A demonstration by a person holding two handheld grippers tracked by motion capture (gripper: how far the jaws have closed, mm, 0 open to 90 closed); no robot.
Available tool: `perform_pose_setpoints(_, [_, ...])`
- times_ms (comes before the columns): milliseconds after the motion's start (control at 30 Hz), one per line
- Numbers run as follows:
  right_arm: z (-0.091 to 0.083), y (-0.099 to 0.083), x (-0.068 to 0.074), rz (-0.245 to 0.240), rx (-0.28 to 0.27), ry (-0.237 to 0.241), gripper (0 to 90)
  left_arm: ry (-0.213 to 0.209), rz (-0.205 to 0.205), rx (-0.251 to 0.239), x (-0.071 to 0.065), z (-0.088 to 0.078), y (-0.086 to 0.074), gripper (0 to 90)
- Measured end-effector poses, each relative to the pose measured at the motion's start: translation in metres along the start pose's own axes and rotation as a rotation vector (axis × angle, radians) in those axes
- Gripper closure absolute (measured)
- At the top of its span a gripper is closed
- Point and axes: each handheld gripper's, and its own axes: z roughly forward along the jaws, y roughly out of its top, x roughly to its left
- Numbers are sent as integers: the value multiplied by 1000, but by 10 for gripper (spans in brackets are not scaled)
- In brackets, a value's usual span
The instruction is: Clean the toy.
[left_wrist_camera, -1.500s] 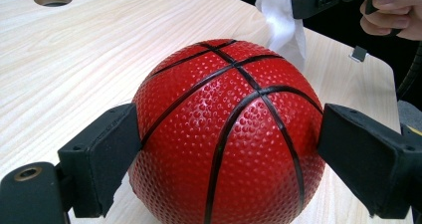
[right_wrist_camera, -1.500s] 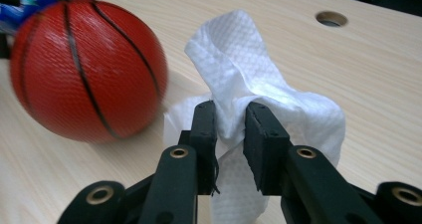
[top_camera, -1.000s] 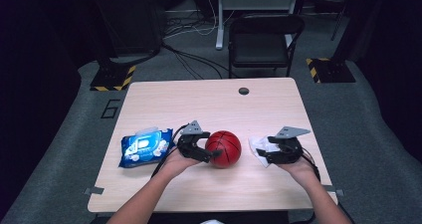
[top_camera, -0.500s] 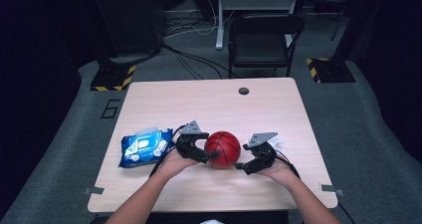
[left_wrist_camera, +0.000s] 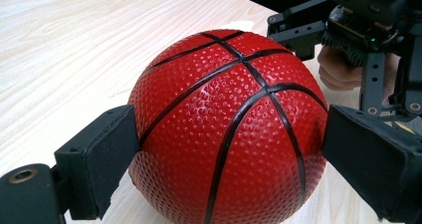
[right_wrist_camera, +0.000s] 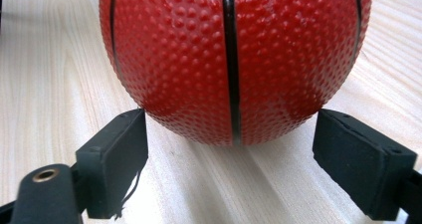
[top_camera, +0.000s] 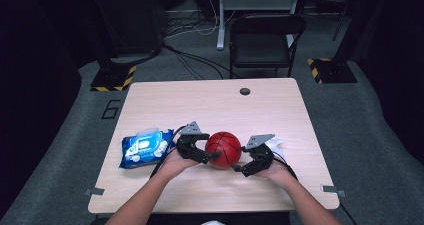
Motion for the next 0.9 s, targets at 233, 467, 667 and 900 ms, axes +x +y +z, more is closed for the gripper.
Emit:
perform_pose_setpoints(233, [-17, 6, 0, 29, -107, 14, 204, 6, 10, 2, -3, -1, 0, 94])
perform_pose_setpoints(467, [-10, 3, -5, 33, -56, 31, 140, -4, 10, 10, 2, -2, -2, 104])
perform_pose_setpoints(667, [-1, 0, -3, -10, -22, 3, 90, -3, 27, 3, 1, 0, -2, 97])
perform_pose_setpoints(900, [7, -2, -8, -18, -9, 9, 79, -13, 41, -2, 6, 1, -4, 91])
